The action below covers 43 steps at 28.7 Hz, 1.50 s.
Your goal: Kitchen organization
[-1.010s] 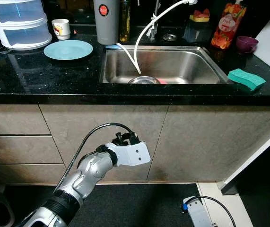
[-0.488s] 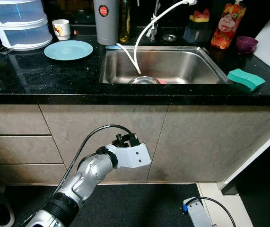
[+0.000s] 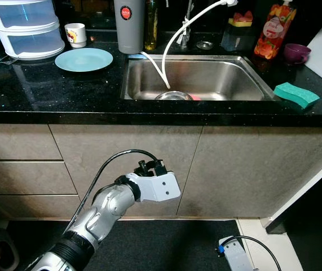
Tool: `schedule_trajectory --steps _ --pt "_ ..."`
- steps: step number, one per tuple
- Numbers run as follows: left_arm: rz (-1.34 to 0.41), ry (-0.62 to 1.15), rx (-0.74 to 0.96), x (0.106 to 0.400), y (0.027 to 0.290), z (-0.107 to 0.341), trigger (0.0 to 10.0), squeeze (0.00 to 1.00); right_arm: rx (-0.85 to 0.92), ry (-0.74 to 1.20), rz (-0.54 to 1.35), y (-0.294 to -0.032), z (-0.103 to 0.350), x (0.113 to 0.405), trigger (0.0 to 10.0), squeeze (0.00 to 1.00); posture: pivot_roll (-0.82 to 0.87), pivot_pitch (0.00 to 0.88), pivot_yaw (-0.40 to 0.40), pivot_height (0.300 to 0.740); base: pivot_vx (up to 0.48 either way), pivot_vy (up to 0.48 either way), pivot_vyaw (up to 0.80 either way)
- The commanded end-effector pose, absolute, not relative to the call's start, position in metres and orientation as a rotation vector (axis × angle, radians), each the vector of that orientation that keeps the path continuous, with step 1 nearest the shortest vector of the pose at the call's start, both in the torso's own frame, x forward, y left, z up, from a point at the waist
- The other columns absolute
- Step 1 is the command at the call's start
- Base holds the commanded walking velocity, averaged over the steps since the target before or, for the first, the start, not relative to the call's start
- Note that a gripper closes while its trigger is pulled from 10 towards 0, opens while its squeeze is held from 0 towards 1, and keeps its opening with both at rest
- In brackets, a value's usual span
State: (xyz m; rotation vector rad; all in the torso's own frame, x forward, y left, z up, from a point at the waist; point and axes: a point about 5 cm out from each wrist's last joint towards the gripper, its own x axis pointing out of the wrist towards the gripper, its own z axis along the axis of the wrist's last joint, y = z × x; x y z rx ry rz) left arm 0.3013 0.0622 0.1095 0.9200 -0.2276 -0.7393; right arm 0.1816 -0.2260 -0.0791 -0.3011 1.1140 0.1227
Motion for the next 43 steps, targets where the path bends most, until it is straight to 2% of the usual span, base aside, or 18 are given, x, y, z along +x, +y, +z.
schedule_trajectory --steps 1,18,43 --pt "-0.752 -0.219 0.935 0.2977 0.0627 0.1068 10.0 0.00 -0.295 1.131 0.127 -0.2256 -0.0815 0.1768 10.0 0.00 0.13 0.052 -0.011 0.740 0.000 0.000 0.00" --pt "-0.752 -0.220 0.935 0.2981 0.0625 0.1087 10.0 0.00 -0.300 1.130 0.130 -0.2259 -0.0808 0.1781 10.0 0.00 0.13 0.064 -0.009 0.740 0.000 0.000 0.00" --pt "-0.748 -0.219 0.934 0.3042 0.0560 0.1137 10.0 0.00 -0.314 1.125 0.127 -0.2319 -0.0769 0.1832 10.0 0.00 0.13 0.104 -0.058 0.740 0.000 0.000 0.00"
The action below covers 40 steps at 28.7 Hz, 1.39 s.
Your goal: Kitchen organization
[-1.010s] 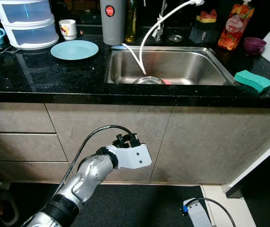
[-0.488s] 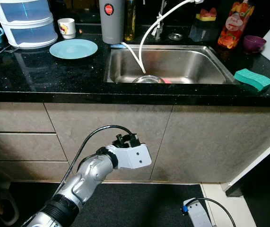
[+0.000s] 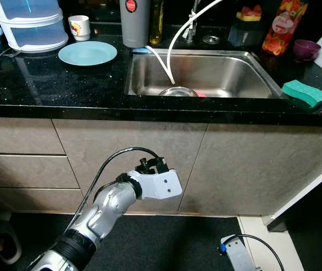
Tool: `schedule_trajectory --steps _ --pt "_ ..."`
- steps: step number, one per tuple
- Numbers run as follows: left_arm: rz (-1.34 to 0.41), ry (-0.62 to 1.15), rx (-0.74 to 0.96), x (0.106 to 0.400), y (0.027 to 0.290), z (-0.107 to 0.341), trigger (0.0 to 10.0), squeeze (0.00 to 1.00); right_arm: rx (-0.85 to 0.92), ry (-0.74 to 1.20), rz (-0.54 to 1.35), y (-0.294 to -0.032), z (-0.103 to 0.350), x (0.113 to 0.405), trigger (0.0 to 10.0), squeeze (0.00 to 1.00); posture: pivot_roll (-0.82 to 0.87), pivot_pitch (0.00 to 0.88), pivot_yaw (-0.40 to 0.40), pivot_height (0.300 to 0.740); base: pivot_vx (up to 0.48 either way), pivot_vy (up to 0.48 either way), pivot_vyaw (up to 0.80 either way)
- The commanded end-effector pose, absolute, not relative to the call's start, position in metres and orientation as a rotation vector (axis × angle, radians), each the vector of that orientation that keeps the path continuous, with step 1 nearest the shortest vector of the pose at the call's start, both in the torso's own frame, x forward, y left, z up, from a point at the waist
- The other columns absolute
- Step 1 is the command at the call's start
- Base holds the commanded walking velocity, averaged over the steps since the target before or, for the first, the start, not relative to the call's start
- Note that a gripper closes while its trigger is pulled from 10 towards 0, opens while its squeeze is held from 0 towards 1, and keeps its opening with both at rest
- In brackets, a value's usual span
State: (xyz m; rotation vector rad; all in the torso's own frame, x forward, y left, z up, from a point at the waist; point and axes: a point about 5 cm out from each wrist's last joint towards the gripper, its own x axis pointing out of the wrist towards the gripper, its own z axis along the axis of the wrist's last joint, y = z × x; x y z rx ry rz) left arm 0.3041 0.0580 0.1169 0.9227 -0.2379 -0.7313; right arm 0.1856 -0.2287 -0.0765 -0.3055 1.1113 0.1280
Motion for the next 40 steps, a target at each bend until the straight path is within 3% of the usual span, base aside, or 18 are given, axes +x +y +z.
schedule_trajectory --steps 1,18,24,30,31,33,40 --pt "-0.748 -0.219 0.934 0.304 0.056 0.114 10.0 0.00 -0.314 1.125 0.127 -0.232 -0.077 0.183 10.0 0.00 0.13 0.104 -0.058 0.740 0.000 0.000 0.00" --pt "-0.773 -0.233 0.963 0.304 0.055 0.115 10.0 0.00 -0.296 1.114 0.108 -0.229 -0.077 0.185 10.0 0.00 0.09 0.096 -0.042 0.740 0.000 0.000 0.00" --pt "-0.722 -0.218 0.886 0.304 0.062 0.119 10.0 0.00 -0.295 1.116 0.109 -0.229 -0.078 0.183 10.0 0.00 0.08 0.089 -0.038 0.740 0.000 0.000 0.00" --pt "-0.540 -0.106 0.639 0.309 0.101 0.120 10.0 0.00 -0.303 1.122 0.111 -0.232 -0.078 0.182 10.0 0.00 0.10 0.085 -0.057 0.740 0.000 0.000 0.00" --pt "-0.488 -0.029 0.498 0.305 0.123 0.110 10.0 0.00 -0.320 1.129 0.125 -0.233 -0.077 0.182 10.0 0.00 0.11 0.087 -0.071 0.740 0.000 0.000 0.00" --pt "-0.466 0.038 0.406 0.301 0.136 0.099 10.0 0.00 -0.327 1.131 0.133 -0.233 -0.077 0.182 10.0 0.00 0.12 0.088 -0.072 0.740 0.000 0.000 0.00" --pt "-0.428 0.205 0.315 0.292 0.162 0.067 10.0 0.00 -0.325 1.129 0.137 -0.231 -0.077 0.183 10.0 0.00 0.10 0.086 -0.056 0.740 0.000 0.000 0.00"
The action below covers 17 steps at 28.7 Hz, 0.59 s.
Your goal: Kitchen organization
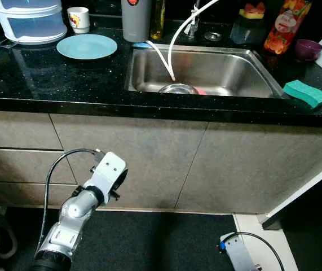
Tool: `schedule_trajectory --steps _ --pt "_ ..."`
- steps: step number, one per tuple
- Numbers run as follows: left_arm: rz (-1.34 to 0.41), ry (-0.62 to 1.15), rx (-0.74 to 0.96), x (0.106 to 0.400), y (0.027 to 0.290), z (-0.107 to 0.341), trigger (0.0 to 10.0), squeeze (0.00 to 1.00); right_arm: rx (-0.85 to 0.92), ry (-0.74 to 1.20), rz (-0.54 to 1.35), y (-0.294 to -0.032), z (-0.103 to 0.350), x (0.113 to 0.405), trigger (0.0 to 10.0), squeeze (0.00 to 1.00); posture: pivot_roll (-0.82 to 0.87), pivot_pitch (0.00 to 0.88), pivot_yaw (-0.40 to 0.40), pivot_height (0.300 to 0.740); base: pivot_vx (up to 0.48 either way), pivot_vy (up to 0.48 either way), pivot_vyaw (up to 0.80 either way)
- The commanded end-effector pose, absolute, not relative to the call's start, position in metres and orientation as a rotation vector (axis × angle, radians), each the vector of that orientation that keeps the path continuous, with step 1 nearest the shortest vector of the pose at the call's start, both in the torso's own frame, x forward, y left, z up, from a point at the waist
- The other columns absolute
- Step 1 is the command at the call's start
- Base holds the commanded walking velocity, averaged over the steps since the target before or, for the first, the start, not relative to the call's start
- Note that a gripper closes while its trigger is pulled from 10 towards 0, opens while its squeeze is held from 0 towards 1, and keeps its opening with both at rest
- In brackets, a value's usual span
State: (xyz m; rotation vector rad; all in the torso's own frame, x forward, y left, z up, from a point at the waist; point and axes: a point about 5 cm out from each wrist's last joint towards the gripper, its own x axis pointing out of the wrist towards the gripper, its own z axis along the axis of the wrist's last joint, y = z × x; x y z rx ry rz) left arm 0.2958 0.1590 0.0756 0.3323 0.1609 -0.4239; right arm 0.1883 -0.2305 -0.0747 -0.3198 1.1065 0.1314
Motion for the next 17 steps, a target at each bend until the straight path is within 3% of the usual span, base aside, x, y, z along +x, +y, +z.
schedule_trajectory --steps 1,8,10,17 --pt "-0.440 0.213 0.293 0.290 0.161 0.066 10.0 0.00 -0.320 1.127 0.134 -0.230 -0.077 0.183 10.0 0.00 0.10 0.087 -0.051 0.740 0.000 0.000 0.00" --pt "-0.520 0.174 0.236 0.292 0.143 0.078 10.0 0.00 -0.317 1.126 0.129 -0.230 -0.077 0.183 10.0 0.00 0.11 0.088 -0.055 0.740 0.000 0.000 0.00" --pt "-0.466 0.230 0.173 0.293 0.155 0.065 10.0 0.00 -0.320 1.127 0.134 -0.231 -0.077 0.183 10.0 0.00 0.11 0.086 -0.071 0.740 0.000 0.000 0.00" --pt "-0.397 0.361 0.184 0.290 0.179 0.040 10.0 0.00 -0.322 1.125 0.132 -0.230 -0.077 0.184 10.0 0.00 0.10 0.095 -0.044 0.740 0.000 0.000 0.00"
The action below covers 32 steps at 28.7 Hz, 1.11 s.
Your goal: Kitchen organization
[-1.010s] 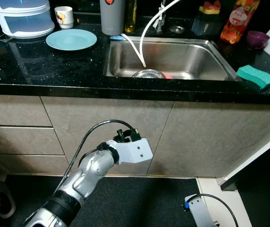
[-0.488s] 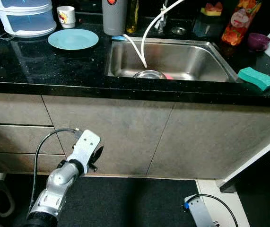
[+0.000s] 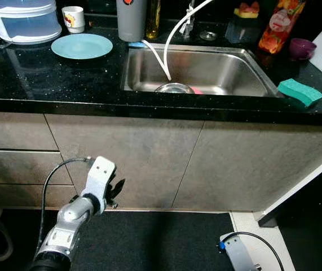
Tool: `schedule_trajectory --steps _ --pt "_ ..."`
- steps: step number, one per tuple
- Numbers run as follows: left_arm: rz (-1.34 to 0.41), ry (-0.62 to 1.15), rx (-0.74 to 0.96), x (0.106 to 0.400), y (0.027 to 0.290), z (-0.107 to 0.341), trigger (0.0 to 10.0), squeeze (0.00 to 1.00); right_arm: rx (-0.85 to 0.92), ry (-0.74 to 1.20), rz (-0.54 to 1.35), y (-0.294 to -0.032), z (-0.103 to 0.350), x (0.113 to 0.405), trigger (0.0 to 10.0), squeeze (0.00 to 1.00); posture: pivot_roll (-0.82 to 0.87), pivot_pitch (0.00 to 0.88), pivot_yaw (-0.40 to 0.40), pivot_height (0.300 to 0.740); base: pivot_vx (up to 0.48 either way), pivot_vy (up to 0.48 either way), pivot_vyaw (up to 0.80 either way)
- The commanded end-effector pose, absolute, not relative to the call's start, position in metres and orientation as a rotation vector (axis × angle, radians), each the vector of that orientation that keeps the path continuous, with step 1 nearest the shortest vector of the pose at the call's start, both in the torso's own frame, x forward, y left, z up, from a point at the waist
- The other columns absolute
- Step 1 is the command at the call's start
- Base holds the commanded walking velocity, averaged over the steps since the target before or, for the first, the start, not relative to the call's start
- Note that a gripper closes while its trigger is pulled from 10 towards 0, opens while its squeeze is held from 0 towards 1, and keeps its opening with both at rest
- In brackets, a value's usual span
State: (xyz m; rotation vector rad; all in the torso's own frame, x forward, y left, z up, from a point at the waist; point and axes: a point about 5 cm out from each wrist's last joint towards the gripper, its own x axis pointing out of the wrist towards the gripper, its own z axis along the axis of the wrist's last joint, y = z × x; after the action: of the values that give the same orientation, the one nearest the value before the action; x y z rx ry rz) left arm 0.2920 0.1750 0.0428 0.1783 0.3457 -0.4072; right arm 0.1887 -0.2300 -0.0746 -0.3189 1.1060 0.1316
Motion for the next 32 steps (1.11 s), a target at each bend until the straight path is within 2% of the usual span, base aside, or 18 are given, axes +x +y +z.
schedule_trajectory --steps 1,3,5,11,24,32 --pt "-0.376 0.458 0.175 0.283 0.188 0.022 10.0 0.00 -0.303 1.118 0.122 -0.228 -0.077 0.185 10.0 0.00 0.09 0.093 -0.022 0.740 0.000 0.000 0.00" --pt "-0.371 0.579 0.230 0.273 0.194 0.001 10.0 0.00 -0.298 1.114 0.125 -0.226 -0.077 0.186 10.0 0.00 0.09 0.096 -0.014 0.740 0.000 0.000 0.00" --pt "-0.372 0.621 0.245 0.270 0.195 -0.006 10.0 0.00 -0.298 1.113 0.127 -0.225 -0.077 0.186 10.0 0.00 0.09 0.096 -0.013 0.740 0.000 0.000 0.00" --pt "-0.340 0.817 0.193 0.254 0.186 -0.035 10.0 0.00 -0.289 1.112 0.125 -0.222 -0.078 0.186 10.0 0.00 0.07 0.096 0.005 0.740 0.000 0.000 0.00" --pt "-0.345 0.925 0.190 0.237 0.184 -0.051 10.0 0.00 -0.288 1.113 0.134 -0.221 -0.079 0.185 10.0 0.00 0.08 0.100 0.015 0.740 0.000 0.000 0.00" --pt "-0.269 0.990 0.127 0.224 0.192 -0.060 10.0 0.00 -0.296 1.121 0.149 -0.221 -0.079 0.184 10.0 0.00 0.09 0.097 -0.002 0.740 0.000 0.000 0.00"
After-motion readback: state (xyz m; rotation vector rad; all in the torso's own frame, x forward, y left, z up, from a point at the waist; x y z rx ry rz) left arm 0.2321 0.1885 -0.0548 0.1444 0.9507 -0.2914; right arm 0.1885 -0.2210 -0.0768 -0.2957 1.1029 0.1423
